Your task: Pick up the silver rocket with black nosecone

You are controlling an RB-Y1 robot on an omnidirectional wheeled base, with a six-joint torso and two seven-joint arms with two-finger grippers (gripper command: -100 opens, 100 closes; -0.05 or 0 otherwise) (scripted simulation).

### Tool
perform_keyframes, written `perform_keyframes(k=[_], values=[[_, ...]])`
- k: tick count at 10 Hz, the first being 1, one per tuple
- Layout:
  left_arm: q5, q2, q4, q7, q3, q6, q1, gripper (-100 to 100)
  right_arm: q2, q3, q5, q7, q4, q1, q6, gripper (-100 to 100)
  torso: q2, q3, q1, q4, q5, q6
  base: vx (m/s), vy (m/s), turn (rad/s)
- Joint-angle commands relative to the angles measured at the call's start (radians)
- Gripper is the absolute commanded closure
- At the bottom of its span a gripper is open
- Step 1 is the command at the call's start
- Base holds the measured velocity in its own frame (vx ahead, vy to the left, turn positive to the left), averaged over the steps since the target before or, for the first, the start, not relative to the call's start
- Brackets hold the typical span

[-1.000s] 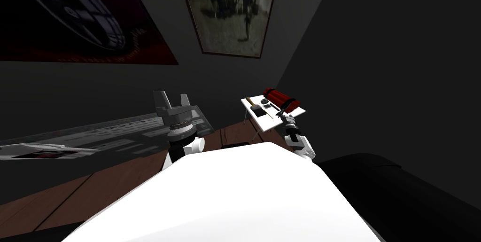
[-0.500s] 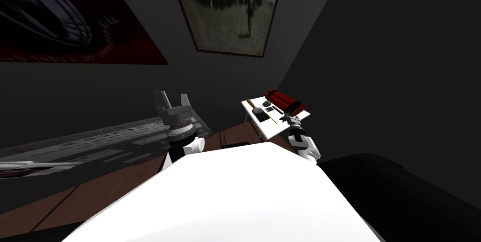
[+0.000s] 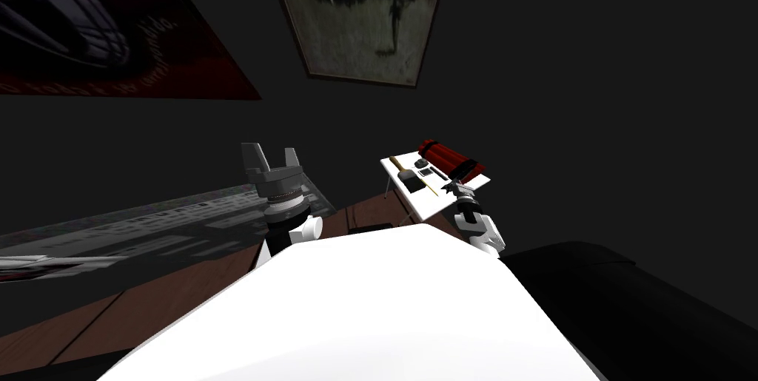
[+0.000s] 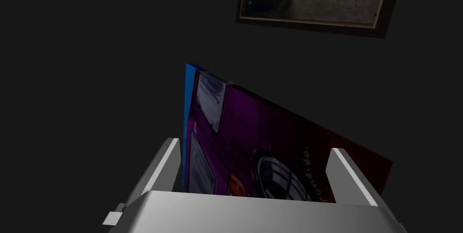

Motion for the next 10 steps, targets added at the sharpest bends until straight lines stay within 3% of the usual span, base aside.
perform_keyframes(k=[1, 2, 4, 7, 10], values=[[0.0, 0.0, 0.0, 0.0, 0.0, 0.0, 0.0, 0, 0.0, 0.0, 0.0, 0.0, 0.0, 0.0, 0.0, 100, 0.0, 0.0, 0.0, 0.0, 0.0, 0.0, 0.0, 0.0, 0.0], [0.0, 0.0, 0.0, 0.0, 0.0, 0.0, 0.0, 0, 0.0, 0.0, 0.0, 0.0, 0.0, 0.0, 0.0, 100, 0.0, 0.0, 0.0, 0.0, 0.0, 0.0, 0.0, 0.0, 0.0], [0.0, 0.0, 0.0, 0.0, 0.0, 0.0, 0.0, 0, 0.001, 0.002, 0.009, 0.013, 0.003, -0.018, -0.008, -100, 0.0, 0.0, 0.0, 0.0, 0.0, 0.0, -0.065, 0.016, -0.102], [0.0, 0.0, 0.0, 0.0, 0.0, 0.0, 0.0, 0, 0.005, 0.005, 0.022, 0.03, 0.013, -0.046, -0.019, -100, 0.015, 0.009, 0.002, 0.003, 0.0, 0.001, -0.234, 0.028, -0.127], [0.0, 0.0, 0.0, 0.0, 0.0, 0.0, 0.0, 0, 0.012, 0.008, 0.035, 0.049, 0.035, -0.08, -0.033, -100, 0.014, 0.008, 0.004, 0.003, 0.001, 0.001, -0.216, 0.052, -0.15]])
